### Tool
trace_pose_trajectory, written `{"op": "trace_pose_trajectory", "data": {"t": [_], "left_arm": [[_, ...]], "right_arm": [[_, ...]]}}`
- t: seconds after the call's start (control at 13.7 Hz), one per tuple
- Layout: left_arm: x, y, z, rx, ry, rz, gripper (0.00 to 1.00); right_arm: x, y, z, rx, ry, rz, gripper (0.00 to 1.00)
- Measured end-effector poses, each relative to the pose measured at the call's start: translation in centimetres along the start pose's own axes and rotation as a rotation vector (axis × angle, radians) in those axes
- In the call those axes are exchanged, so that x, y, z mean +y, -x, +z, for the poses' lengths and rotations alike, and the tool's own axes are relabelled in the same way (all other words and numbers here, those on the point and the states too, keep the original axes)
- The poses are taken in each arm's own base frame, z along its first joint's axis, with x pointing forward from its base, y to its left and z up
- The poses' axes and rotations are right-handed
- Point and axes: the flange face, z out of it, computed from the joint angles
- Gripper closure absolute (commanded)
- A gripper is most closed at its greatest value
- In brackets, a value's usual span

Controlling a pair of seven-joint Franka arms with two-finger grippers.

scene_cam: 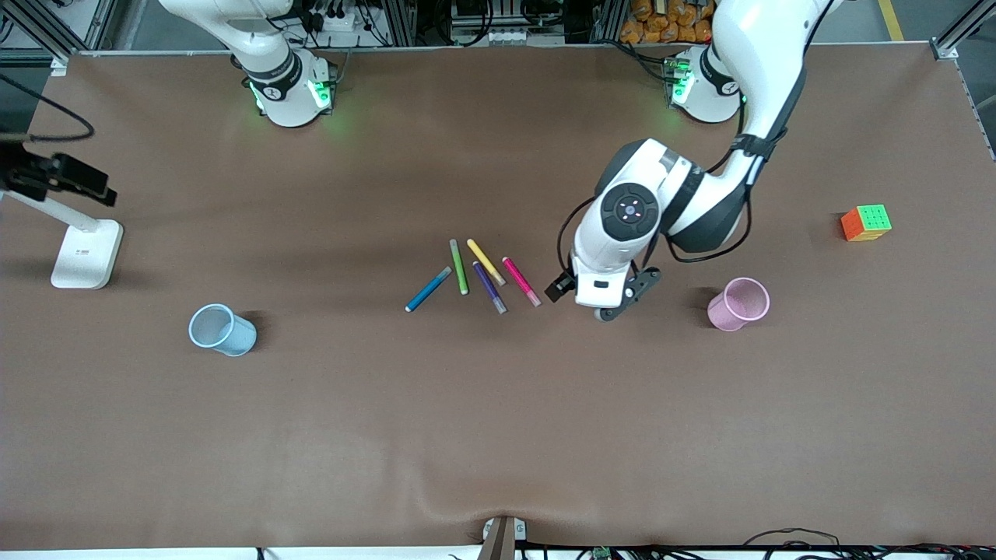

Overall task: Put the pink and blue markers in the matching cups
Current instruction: 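Move the left gripper over the pink marker in the cluster, then lower the left gripper onto the pink marker while the right gripper reaches out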

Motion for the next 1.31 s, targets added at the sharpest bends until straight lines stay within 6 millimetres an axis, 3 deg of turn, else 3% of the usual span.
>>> {"op": "trace_pose_trajectory", "data": {"t": [0.29,0.51,0.73,1.31], "left_arm": [[1.5,3.1,4.5,-0.016,0.003,0.018,0.00],[2.0,3.4,7.1,-0.025,0.012,-0.001,0.00],[2.5,3.3,9.3,-0.034,0.010,-0.033,0.00],[2.7,5.0,13.4,-0.001,-0.036,0.012,0.00]], "right_arm": [[0.3,-1.4,2.0,-0.039,0.004,0.007,0.00],[1.5,-1.5,2.1,-0.040,0.001,0.027,0.00],[1.4,-2.0,3.0,-0.056,-0.002,0.026,0.00],[-6.2,-5.7,8.2,-0.082,-0.060,0.050,0.00]]}}
